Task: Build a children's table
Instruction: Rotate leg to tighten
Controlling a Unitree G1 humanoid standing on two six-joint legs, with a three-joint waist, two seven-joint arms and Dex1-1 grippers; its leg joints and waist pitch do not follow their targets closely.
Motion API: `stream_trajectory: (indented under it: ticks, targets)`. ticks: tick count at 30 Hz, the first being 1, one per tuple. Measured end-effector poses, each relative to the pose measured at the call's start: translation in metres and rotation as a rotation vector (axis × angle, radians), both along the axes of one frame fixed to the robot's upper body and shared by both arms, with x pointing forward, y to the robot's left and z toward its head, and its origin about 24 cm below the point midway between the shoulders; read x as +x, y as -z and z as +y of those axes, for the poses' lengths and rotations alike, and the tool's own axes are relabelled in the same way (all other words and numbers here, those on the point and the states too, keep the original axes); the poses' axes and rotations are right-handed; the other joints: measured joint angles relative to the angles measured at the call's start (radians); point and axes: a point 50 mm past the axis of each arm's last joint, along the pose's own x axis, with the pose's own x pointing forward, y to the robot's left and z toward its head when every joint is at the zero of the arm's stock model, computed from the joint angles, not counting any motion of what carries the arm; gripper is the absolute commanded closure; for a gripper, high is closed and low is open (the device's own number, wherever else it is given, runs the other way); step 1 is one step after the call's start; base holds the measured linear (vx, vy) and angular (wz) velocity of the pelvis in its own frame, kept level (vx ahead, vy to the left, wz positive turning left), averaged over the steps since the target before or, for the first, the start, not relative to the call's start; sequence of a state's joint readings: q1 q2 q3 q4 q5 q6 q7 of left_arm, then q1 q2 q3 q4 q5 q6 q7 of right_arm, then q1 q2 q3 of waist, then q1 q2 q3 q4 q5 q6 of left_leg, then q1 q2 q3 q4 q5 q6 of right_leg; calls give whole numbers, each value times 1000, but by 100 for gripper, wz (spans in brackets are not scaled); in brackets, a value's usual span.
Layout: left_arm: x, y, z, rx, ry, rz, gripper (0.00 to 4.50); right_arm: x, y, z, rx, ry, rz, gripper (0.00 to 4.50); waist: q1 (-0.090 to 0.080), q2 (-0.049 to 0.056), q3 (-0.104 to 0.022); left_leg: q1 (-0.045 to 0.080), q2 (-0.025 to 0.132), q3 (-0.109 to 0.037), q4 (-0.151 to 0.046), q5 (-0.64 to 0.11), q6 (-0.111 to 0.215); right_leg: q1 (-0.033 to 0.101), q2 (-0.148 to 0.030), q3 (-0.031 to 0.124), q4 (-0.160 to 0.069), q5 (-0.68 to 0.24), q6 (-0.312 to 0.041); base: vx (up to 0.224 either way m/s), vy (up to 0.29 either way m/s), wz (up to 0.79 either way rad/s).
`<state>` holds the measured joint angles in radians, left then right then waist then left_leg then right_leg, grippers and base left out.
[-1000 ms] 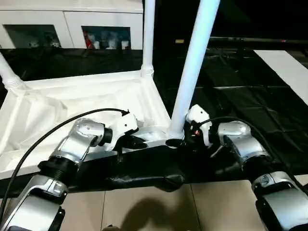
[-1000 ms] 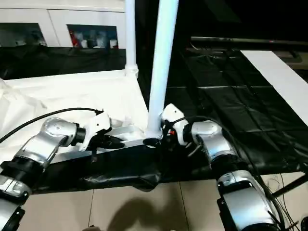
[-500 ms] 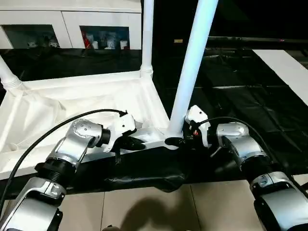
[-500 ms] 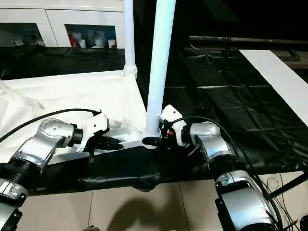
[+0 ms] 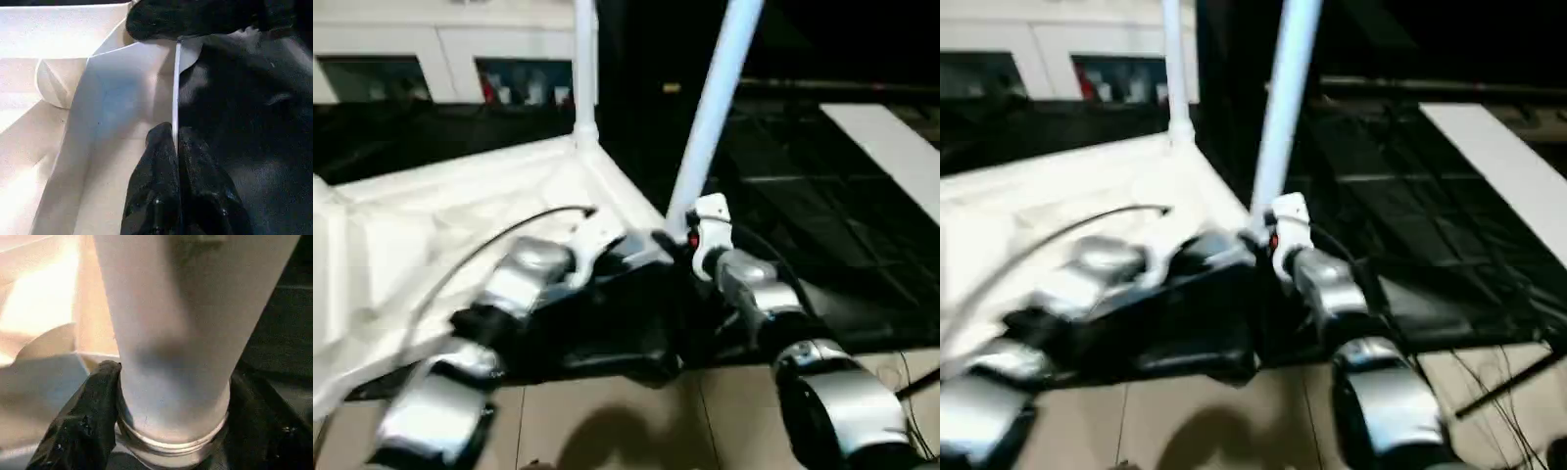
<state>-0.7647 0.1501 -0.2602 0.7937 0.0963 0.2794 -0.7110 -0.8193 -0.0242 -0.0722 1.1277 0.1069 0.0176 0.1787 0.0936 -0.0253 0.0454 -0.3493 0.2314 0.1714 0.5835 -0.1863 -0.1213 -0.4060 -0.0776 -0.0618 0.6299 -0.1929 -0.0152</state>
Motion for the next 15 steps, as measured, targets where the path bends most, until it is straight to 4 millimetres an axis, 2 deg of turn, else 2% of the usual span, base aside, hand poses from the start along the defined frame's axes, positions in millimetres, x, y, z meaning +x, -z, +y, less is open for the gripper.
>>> stream_trajectory:
  ticks: [6, 7, 9, 11, 12, 15]
  targets:
    - [2, -1, -5, 7, 5, -13, 450, 2, -1, 0, -3, 24, -8, 178, 0, 1, -1, -1, -3, -1, -2, 0, 0, 0, -2, 1, -2, -1, 1, 0, 0, 0]
    - [2, -1, -5, 7, 8, -12, 450, 1, -1, 0, 0, 18, -10, 144, 0, 1, -1, -2, -3, -1, -3, 0, 0, 0, -2, 1, -2, -1, 1, 0, 0, 0]
    - [2, -1, -1, 11, 13, -14, 450, 1, -2, -3, 29, -20, -18, 109, -3, 0, 0, -2, -3, -1, -4, 0, 0, 0, -2, 0, -2, -1, 1, 0, 0, 0]
    - [3, -2, 8, 19, 10, -26, 450, 0, -4, -4, 61, -101, -46, 100, -8, 0, 0, -4, -3, -1, -6, 0, 0, 0, -2, 0, -3, -1, 2, 0, 0, 0]
    - [3, -2, 13, 21, 12, -30, 450, -1, -6, -8, 63, -155, -60, 73, -10, 0, 0, -4, -4, -2, -7, 0, 0, -1, -1, 0, -3, -1, 2, 0, 0, 0]
    - [1, -4, 24, 17, 32, -23, 450, -1, -13, -18, 25, -291, -92, 65, -10, 0, 0, -3, -3, -3, -11, 0, 0, -3, 1, -1, -2, -1, 2, 0, 0, 0]
